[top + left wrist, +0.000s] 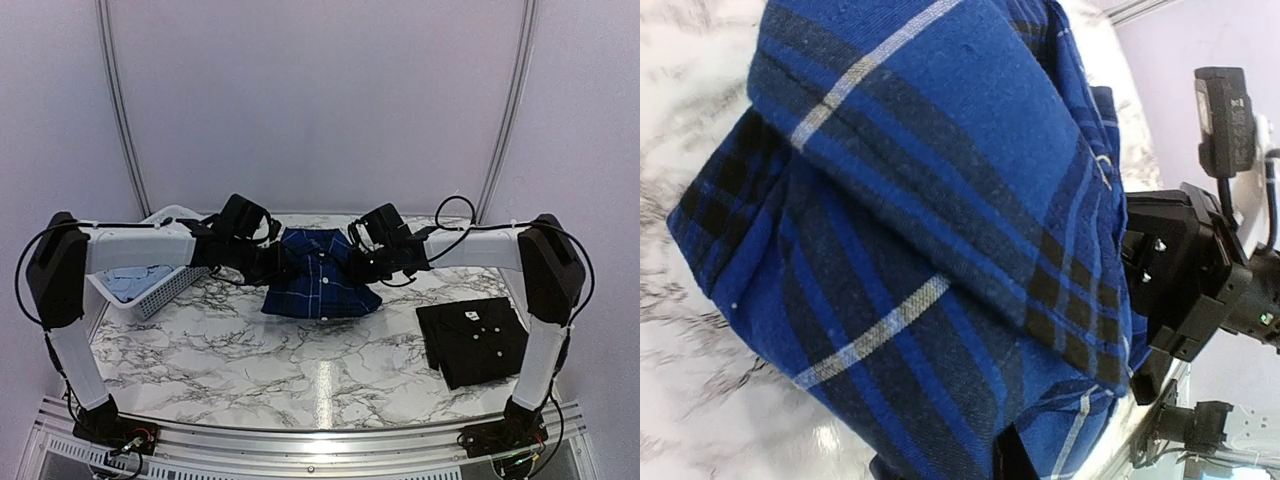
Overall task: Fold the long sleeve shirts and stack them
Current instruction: Adjust the square-folded shirt at the center of the board.
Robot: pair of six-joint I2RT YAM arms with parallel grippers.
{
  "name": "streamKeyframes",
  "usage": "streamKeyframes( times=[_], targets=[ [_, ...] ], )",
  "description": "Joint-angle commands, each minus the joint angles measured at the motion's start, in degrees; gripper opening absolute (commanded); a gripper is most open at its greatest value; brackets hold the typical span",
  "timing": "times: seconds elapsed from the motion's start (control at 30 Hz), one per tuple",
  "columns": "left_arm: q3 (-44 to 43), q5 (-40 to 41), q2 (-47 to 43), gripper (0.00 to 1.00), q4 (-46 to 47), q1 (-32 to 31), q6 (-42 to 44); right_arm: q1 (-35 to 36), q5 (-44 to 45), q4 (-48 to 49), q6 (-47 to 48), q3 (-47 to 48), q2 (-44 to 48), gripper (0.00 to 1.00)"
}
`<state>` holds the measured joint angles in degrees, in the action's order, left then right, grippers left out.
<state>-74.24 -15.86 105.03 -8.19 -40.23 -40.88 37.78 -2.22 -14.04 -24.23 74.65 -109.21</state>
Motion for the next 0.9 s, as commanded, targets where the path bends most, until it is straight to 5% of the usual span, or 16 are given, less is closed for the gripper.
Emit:
streamKeyframes(
  times=[0.0, 0.1, 0.17, 0.3, 0.57, 0.7, 0.87],
  targets=[
    [-2.22, 3.37, -7.34, 0.01, -8.2, 0.33, 5.18, 1.43, -1.1, -3.35, -0.56, 4.0, 5.82, 0.0],
    [-1.29, 3.84, -7.87, 0.18, -11.28, 0.33, 5.55, 1.1, -0.38, -4.8, -0.73, 2.85, 6.45, 0.0],
    [0.25, 5.71, -8.24, 0.44, -11.77, 0.4, 5.32, -0.15, -0.87, -4.8, -1.08, 0.29, 6.55, 0.0],
    [2.0, 9.22, -8.77, 0.77, -12.09, 1.11, 5.52, -5.7, -2.49, -1.37, -2.4, -9.31, 8.45, 0.18],
    [2.34, 8.98, -4.96, 0.74, -11.83, 3.13, 6.64, -6.17, 0.26, -1.05, -1.46, -15.19, 12.84, 0.51],
    [0.88, 8.43, -2.17, 0.6, -10.68, 3.64, 7.66, -2.37, 3.38, -3.72, -1.3, -11.72, 13.0, 0.52],
    [0.3, 10.25, 0.5, 0.57, -9.11, 4.95, 7.91, 1.99, 5.28, -4.62, -2.79, -10.9, 13.63, 0.49]
  ],
)
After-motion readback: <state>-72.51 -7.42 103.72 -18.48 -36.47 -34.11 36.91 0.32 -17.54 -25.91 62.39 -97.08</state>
